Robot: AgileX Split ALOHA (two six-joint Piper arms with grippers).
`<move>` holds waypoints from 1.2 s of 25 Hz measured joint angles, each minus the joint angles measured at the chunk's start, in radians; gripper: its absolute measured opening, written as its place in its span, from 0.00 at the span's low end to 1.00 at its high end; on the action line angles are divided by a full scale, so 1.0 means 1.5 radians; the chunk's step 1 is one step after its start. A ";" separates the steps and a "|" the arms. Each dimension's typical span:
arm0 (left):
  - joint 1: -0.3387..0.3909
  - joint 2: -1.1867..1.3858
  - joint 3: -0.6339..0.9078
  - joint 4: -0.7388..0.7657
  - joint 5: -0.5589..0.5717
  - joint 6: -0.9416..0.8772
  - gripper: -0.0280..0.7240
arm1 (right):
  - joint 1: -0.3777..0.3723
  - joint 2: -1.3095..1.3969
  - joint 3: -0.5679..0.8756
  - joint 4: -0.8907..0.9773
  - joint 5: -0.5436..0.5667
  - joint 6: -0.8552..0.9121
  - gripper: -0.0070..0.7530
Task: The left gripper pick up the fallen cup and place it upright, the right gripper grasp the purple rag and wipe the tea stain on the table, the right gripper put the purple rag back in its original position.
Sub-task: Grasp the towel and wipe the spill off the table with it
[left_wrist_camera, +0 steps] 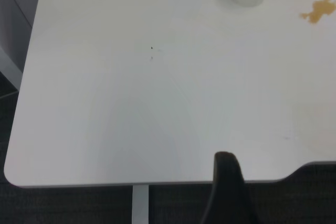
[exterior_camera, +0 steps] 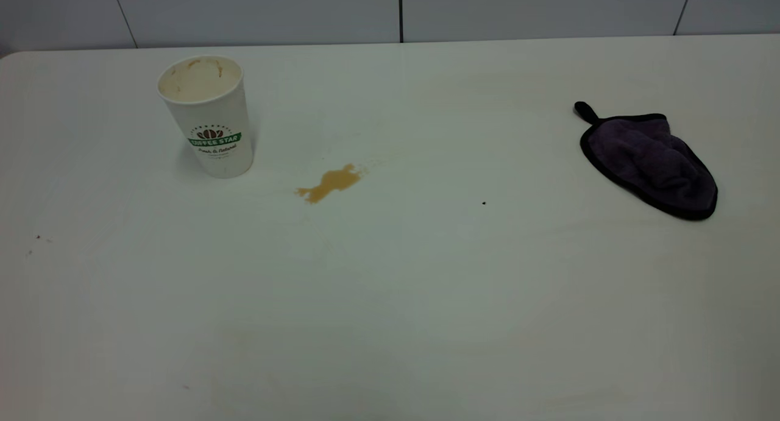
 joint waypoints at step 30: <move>0.000 0.000 0.000 0.002 0.000 -0.001 0.76 | 0.000 0.121 -0.037 0.003 -0.004 0.054 0.42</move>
